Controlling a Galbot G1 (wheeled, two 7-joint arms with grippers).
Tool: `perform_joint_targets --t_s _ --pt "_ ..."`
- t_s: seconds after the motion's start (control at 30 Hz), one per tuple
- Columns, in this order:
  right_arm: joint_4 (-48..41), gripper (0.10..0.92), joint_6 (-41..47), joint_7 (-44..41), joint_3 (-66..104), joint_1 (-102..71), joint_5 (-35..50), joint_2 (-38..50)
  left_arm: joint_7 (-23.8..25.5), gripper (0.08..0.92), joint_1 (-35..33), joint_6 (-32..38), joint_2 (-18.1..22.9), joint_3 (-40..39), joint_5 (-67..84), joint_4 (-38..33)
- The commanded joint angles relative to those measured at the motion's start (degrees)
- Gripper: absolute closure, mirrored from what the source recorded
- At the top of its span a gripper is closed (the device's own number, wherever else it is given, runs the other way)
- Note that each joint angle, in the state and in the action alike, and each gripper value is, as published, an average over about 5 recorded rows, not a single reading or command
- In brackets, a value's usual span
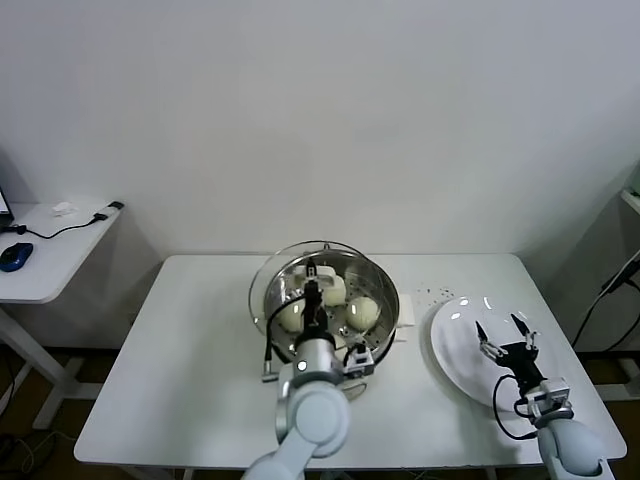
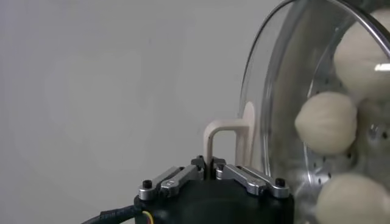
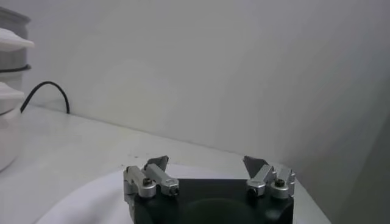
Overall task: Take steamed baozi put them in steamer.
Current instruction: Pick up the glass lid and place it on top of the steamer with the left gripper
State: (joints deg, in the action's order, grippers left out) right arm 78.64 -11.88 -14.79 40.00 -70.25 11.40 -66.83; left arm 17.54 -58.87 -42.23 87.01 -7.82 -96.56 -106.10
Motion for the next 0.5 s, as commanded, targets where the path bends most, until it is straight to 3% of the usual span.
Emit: perform_joint_targets --t_s 0.03,0.5 --pt "-0.38 0.203 -0.25 -0.13 0.39 0.22 -0.12 -0.14 -1.14 0.85 0.49 -2.39 3.94 -2.37 -1.8 3.91" --pt "-0.85 0.203 -0.56 -0.48 1.11 0.22 -0.19 -0.25 -2.07 0.85 0.15 -2.52 3.61 -2.49 -0.99 5.16"
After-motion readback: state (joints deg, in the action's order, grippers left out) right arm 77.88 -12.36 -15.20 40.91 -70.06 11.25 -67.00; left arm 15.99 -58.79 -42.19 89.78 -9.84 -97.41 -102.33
